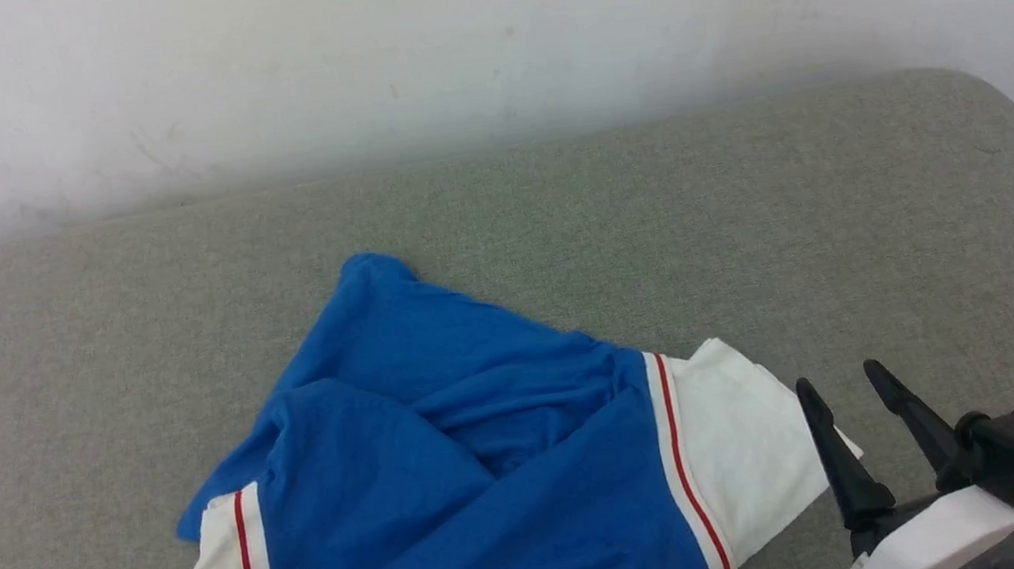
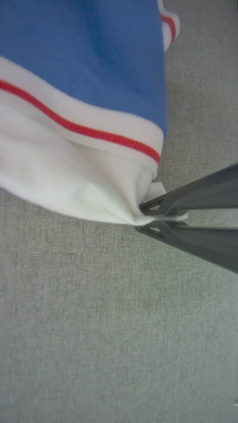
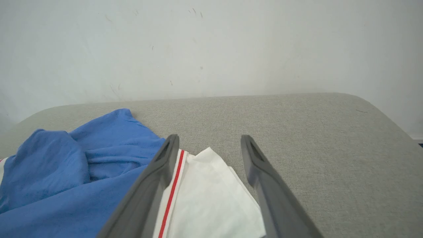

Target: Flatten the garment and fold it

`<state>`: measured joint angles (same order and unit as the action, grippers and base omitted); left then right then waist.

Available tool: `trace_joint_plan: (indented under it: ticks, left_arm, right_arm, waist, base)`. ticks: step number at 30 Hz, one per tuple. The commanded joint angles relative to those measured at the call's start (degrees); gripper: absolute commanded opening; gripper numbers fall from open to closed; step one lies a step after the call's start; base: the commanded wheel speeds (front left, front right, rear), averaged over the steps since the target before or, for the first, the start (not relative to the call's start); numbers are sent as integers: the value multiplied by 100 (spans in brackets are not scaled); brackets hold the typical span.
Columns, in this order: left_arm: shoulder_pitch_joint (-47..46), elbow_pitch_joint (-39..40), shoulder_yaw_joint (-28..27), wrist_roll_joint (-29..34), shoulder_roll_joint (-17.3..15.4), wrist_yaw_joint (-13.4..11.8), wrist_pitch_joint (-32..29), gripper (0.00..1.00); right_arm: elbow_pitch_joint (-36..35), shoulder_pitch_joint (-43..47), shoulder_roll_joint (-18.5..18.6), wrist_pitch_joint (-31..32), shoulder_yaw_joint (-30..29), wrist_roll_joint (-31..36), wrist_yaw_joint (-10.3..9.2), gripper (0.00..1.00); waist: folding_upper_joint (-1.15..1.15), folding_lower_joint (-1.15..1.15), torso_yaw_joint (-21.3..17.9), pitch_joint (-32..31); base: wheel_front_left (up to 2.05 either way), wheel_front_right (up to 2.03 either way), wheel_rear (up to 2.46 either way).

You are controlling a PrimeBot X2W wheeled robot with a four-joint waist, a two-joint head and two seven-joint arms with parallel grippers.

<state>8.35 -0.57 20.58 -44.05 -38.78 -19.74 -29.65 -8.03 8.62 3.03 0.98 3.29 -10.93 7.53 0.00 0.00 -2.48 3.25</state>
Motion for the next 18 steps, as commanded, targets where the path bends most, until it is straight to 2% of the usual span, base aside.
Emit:
trace_joint_plan:
  ticks: [1, 2, 3, 6, 8, 14, 18]
  left_arm:
    - [86, -221, -98, -62, 94, -19, 203, 62]
    - [86, -221, -98, -62, 94, -19, 203, 62]
    - [97, -240, -129, -128, 186, 11, 295, 100]
    - [126, -102, -188, -164, 337, 14, 541, 100]
    - [140, 54, -228, -125, 303, 19, 651, 100]
    - [54, 636, -173, 129, -72, 67, 545, 100]
    - [-138, 980, 54, 253, -254, 241, 249, 100]
  right_arm:
    - [45, 9, -15, -11, -11, -37, -4, 100]
    - [45, 9, -15, -11, -11, -37, -4, 100]
    - [58, 15, -15, -8, -10, -38, -4, 100]
    - [83, 72, -15, 6, -38, -48, -4, 100]
    - [72, 120, -15, 27, -53, -54, -4, 100]
    - [-4, 192, -15, 111, 3, -23, -4, 100]
    - [-21, 210, -15, 140, 28, -24, -4, 100]
  waist:
    - [0, 0, -9, -23]
    - [0, 0, -9, -23]
    - [0, 0, -10, -52]
    - [0, 0, 30, -167]
    - [0, 0, 71, -252]
    - [0, 0, 155, -390]
    - [0, 0, 165, -405]
  base:
    - [0, 0, 0]
    - [0, 0, 0]
    - [0, 0, 0]
    - [0, 0, 0]
    - [0, 0, 0]
    - [0, 0, 0]
    - [0, 0, 0]
